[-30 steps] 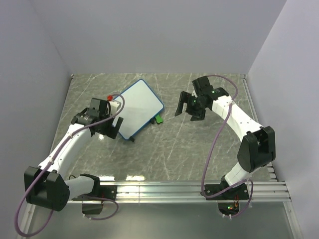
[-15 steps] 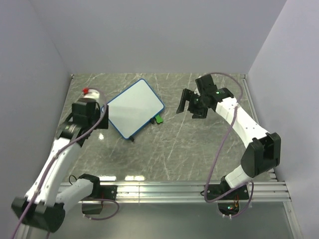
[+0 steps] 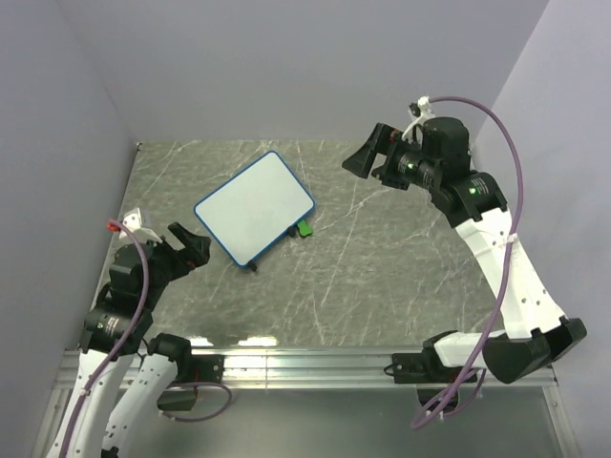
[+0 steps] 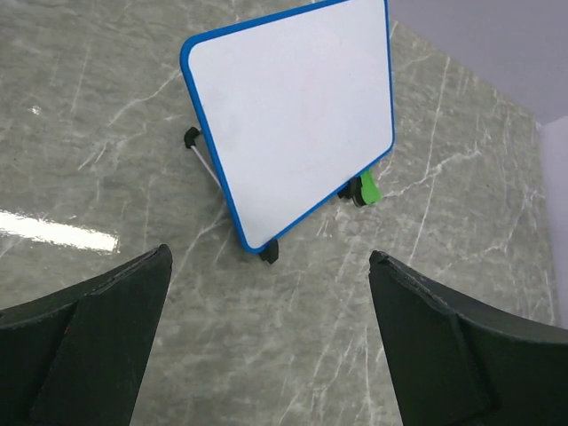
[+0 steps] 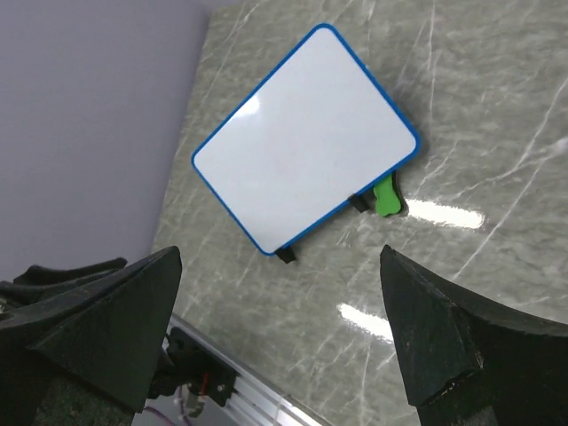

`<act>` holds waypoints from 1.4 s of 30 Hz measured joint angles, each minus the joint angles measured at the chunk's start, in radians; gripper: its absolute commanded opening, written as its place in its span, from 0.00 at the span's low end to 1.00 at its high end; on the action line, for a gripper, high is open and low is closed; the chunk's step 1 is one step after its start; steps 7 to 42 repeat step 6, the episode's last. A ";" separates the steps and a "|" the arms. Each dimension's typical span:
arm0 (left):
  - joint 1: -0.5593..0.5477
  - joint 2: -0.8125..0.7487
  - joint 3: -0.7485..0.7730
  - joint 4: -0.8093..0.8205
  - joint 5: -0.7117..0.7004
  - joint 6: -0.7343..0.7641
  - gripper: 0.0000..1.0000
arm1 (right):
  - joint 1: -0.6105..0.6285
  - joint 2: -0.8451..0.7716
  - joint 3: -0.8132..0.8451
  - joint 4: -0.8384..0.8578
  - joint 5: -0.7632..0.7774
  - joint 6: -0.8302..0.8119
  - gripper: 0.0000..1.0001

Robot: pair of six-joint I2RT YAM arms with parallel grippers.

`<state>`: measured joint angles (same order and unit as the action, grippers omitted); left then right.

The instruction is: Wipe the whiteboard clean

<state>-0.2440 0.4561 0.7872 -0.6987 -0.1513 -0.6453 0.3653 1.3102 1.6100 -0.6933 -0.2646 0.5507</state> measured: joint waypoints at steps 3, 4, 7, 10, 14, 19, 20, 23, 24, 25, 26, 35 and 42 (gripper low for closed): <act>0.000 0.010 0.000 0.008 0.016 -0.006 0.99 | -0.010 -0.039 -0.085 0.064 -0.047 0.032 1.00; 0.000 0.019 0.000 0.011 0.021 -0.006 0.99 | -0.013 -0.051 -0.115 0.085 -0.061 0.039 1.00; 0.000 0.050 0.006 0.016 0.024 -0.002 0.99 | -0.018 -0.071 -0.170 0.109 -0.099 0.050 1.00; 0.000 0.050 0.006 0.016 0.024 -0.002 0.99 | -0.018 -0.071 -0.170 0.109 -0.099 0.050 1.00; 0.000 0.050 0.006 0.016 0.024 -0.002 0.99 | -0.018 -0.071 -0.170 0.109 -0.099 0.050 1.00; 0.000 0.050 0.006 0.016 0.024 -0.002 0.99 | -0.018 -0.071 -0.170 0.109 -0.099 0.050 1.00; 0.000 0.050 0.006 0.016 0.024 -0.002 0.99 | -0.018 -0.071 -0.170 0.109 -0.099 0.050 1.00; 0.000 0.050 0.006 0.016 0.024 -0.002 0.99 | -0.018 -0.071 -0.170 0.109 -0.099 0.050 1.00; 0.000 0.050 0.006 0.016 0.024 -0.002 0.99 | -0.018 -0.071 -0.170 0.109 -0.099 0.050 1.00; 0.000 0.050 0.006 0.016 0.024 -0.002 0.99 | -0.018 -0.071 -0.170 0.109 -0.099 0.050 1.00; 0.000 0.050 0.006 0.016 0.024 -0.002 0.99 | -0.018 -0.071 -0.170 0.109 -0.099 0.050 1.00; 0.000 0.050 0.006 0.016 0.024 -0.002 0.99 | -0.018 -0.071 -0.170 0.109 -0.099 0.050 1.00; 0.000 0.050 0.006 0.016 0.024 -0.002 0.99 | -0.018 -0.071 -0.170 0.109 -0.099 0.050 1.00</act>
